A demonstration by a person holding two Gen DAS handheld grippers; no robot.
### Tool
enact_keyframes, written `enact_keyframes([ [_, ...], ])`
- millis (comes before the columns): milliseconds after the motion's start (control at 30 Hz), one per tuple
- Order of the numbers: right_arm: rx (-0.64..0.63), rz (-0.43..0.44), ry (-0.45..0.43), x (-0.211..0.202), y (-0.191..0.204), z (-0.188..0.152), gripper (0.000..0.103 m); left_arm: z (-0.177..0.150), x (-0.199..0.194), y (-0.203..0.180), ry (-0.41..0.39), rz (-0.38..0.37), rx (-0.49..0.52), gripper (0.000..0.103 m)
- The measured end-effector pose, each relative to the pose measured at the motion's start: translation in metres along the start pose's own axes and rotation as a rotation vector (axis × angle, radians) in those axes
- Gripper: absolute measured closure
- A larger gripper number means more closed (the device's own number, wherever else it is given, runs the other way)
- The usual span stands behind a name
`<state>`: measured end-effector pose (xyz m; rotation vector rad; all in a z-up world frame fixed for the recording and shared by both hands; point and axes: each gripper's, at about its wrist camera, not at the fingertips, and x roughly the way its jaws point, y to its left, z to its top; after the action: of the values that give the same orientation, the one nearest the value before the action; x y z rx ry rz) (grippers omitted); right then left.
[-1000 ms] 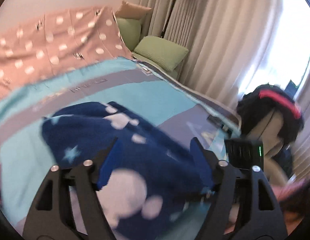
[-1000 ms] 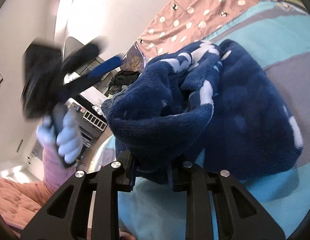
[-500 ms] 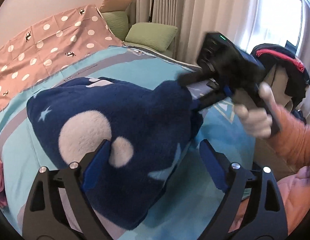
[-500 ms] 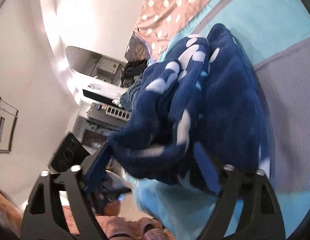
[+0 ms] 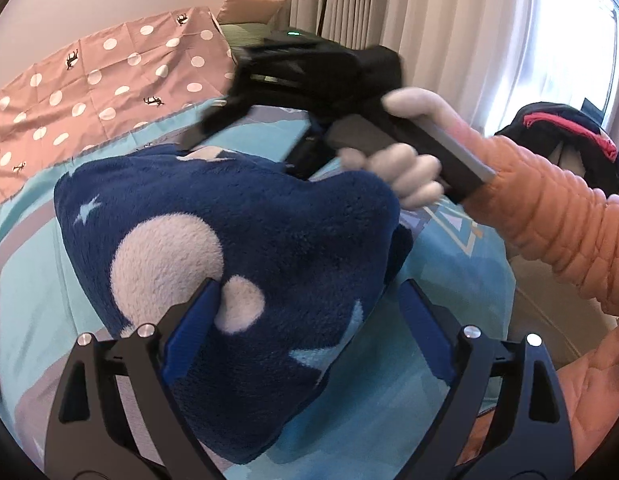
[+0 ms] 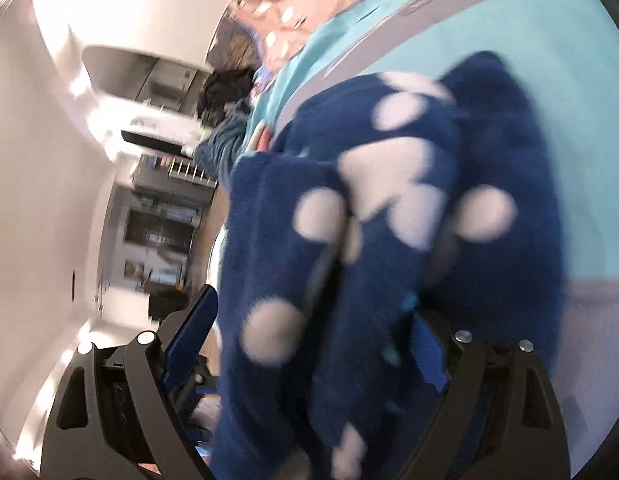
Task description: Fold small clothes
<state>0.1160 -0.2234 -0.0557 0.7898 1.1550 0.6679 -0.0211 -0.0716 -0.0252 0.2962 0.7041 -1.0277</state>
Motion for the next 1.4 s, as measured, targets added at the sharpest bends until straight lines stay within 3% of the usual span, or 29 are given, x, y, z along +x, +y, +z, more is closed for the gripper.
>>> enact_keyframes([
  [67, -0.046, -0.084, 0.016, 0.017, 0.012, 0.004, 0.014, 0.0, 0.0, -0.001, -0.005, 0.01, 0.001, 0.012],
  [133, -0.147, -0.237, -0.005, 0.023, 0.029, 0.002, 0.03, -0.001, 0.0, -0.002, -0.011, 0.023, -0.003, 0.017],
  [200, -0.244, -0.334, -0.049, 0.017, 0.05, 0.002, 0.066, 0.0, -0.001, 0.001, -0.013, 0.033, -0.017, 0.043],
  [267, -0.332, -0.364, -0.12, -0.001, 0.073, -0.002, 0.07, 0.006, -0.004, 0.009, -0.025, 0.013, -0.049, 0.062],
  [300, -0.359, -0.365, -0.141, -0.009, 0.078, -0.004, 0.071, 0.012, -0.008, 0.012, -0.042, -0.028, -0.067, 0.071],
  [433, -0.385, -0.372, -0.209, -0.048, 0.085, -0.008, 0.072, 0.036, -0.008, -0.001, -0.082, -0.08, -0.027, 0.072],
  [500, -0.344, -0.372, -0.23, -0.064, 0.063, -0.011, 0.072, 0.043, 0.0, -0.011, -0.079, -0.099, 0.003, 0.072],
  [533, -0.316, -0.368, -0.232, -0.057, 0.055, 0.004, 0.071, 0.046, 0.009, -0.018, -0.067, -0.115, 0.018, 0.072],
  [633, -0.228, -0.305, -0.201, -0.058, 0.001, 0.004, 0.069, 0.05, 0.038, -0.028, -0.002, -0.173, 0.031, 0.07],
  [733, -0.117, -0.263, -0.213, -0.061, -0.047, -0.002, 0.053, 0.049, 0.068, -0.036, 0.049, -0.174, 0.066, 0.067],
  [800, -0.067, -0.203, -0.242, -0.069, -0.061, -0.008, 0.05, 0.049, 0.076, -0.045, 0.05, -0.152, 0.127, 0.067],
  [900, -0.104, -0.224, -0.271, -0.08, -0.054, -0.02, 0.05, 0.048, 0.078, -0.052, 0.057, -0.155, 0.143, 0.062],
  [1100, -0.127, -0.258, -0.341, -0.1, -0.036, -0.045, 0.05, 0.048, 0.074, -0.04, 0.051, -0.191, 0.091, 0.062],
  [1400, -0.153, -0.122, -0.429, -0.119, -0.021, -0.136, 0.05, 0.043, 0.071, -0.038, 0.044, -0.202, 0.092, 0.059],
])
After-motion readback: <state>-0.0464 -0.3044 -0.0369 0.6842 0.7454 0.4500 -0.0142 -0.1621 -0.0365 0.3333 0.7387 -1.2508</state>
